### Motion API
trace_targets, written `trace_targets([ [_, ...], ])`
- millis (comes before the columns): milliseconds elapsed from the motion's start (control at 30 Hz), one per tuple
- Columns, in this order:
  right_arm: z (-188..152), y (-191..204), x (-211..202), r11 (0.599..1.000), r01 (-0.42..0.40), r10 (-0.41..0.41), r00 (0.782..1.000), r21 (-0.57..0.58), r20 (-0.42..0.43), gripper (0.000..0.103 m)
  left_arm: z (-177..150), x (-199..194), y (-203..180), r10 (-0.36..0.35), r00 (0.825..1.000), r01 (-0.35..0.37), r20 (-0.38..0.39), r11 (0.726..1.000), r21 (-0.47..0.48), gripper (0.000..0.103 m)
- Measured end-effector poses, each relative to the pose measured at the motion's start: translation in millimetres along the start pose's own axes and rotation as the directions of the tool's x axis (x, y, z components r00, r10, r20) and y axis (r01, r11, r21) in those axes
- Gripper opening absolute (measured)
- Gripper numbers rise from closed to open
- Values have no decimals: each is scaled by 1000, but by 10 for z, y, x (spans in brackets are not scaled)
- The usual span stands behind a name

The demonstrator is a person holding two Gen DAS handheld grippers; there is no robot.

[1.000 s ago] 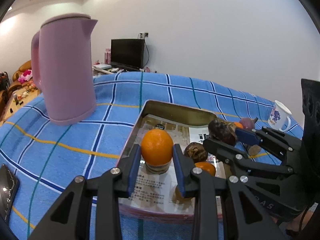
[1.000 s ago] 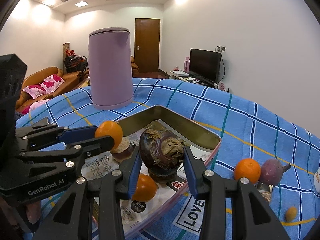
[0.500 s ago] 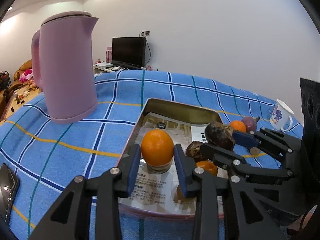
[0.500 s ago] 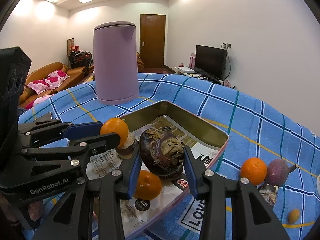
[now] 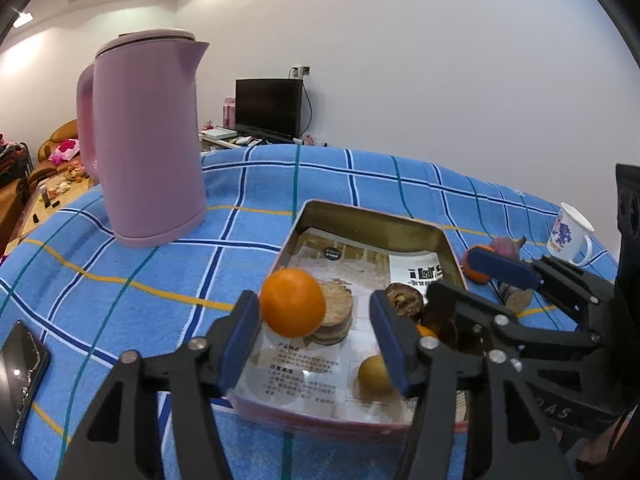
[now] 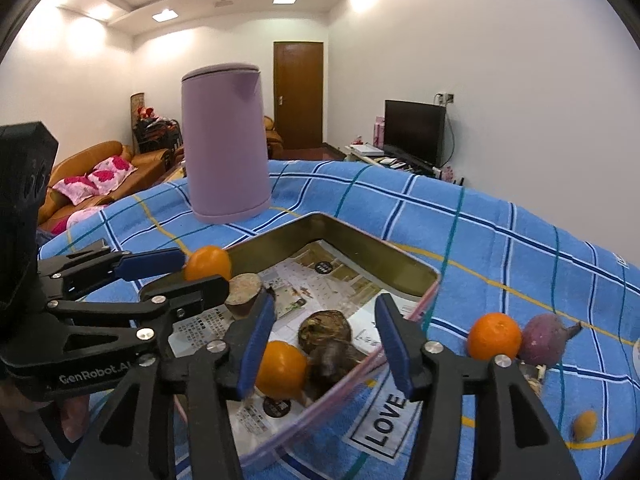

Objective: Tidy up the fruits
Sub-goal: 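Open the right tool to drop the brown fruit into the tin while the left tool releases the mandarin, then grasp the small yellow-green fruit with the right tool while the left tool grasps a round beige cake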

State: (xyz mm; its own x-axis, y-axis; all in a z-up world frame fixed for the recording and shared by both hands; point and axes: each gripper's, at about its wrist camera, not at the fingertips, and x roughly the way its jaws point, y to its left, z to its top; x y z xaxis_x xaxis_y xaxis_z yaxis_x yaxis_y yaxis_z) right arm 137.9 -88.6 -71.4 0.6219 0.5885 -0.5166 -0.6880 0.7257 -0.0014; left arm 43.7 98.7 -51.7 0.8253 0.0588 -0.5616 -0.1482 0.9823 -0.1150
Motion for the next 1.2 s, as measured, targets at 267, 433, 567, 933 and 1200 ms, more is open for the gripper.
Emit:
trace_targets([
  [267,-23,-247,-249,996,65,-67,997,66,35,62,67,-176,-150,7,998,-8,67,1000,13,101],
  [433,-73,-534,-467,986,133,-137,990,100,35,62,147,-219,-396,-20,998,16,61,998,64,101],
  [567,-175,-947,-639,958,231,-238,971,170,20,62,198,-203,-648,-49,997,43,54,994,102,101],
  [933,-510,-1720,-749,864,380,-361,925,329,-120,62,166,27,-1464,-142,990,142,-14,963,230,101],
  [1200,-612,-1846,-617,871,350,-290,933,346,-214,62,116,347,-1818,-170,980,190,-103,952,241,94],
])
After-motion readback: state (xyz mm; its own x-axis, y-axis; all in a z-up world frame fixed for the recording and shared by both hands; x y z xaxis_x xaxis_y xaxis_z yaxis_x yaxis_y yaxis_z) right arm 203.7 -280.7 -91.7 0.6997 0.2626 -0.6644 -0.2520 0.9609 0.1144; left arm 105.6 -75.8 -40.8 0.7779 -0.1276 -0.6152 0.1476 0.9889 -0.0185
